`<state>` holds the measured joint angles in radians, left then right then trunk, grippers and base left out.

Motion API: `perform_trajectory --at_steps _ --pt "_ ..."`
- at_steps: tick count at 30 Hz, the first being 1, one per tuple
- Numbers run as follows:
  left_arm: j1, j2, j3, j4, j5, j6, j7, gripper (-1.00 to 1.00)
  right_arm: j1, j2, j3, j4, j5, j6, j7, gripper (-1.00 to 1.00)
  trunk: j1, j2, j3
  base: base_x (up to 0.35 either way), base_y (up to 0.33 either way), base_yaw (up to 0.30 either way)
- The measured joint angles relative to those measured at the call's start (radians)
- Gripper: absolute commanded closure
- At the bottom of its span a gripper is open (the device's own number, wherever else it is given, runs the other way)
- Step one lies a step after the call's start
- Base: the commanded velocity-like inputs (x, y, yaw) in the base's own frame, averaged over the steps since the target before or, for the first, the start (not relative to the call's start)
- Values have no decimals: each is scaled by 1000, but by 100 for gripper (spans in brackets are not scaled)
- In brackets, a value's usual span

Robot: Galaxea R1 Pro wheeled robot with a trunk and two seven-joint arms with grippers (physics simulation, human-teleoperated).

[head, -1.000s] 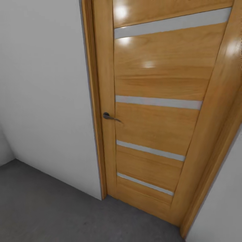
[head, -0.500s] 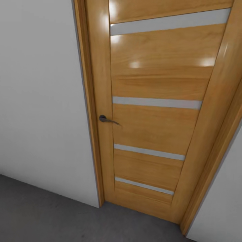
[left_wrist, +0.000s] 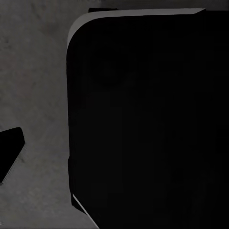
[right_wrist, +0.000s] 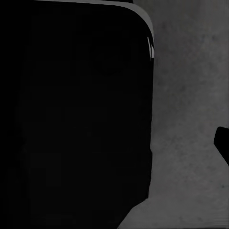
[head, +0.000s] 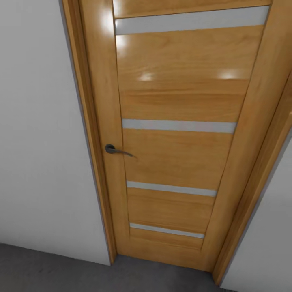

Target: Move the two storage containers from the living room to the garage. In the garage, place one container on the floor and stack the other container on top of it (either order is fine).

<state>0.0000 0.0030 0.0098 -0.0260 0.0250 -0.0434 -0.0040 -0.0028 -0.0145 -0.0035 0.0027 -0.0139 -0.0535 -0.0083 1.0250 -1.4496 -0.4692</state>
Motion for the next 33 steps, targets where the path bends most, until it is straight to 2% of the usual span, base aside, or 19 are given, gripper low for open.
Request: perform_trajectory --at_steps 9,25,33 --pt "0 0 0 0 0 -2 2 -100 0 0 0 0 0 -1 0 -100 0 0 0 4 2 -194" --pt "0 2 1 0 0 -2 3 -100 0 0 7 0 10 0 0 -100 0 0 0 2 0 -11" --pt "0 1 2 0 0 -2 3 -100 0 -2 8 0 12 -2 1 -100 0 0 0 218 47 0"
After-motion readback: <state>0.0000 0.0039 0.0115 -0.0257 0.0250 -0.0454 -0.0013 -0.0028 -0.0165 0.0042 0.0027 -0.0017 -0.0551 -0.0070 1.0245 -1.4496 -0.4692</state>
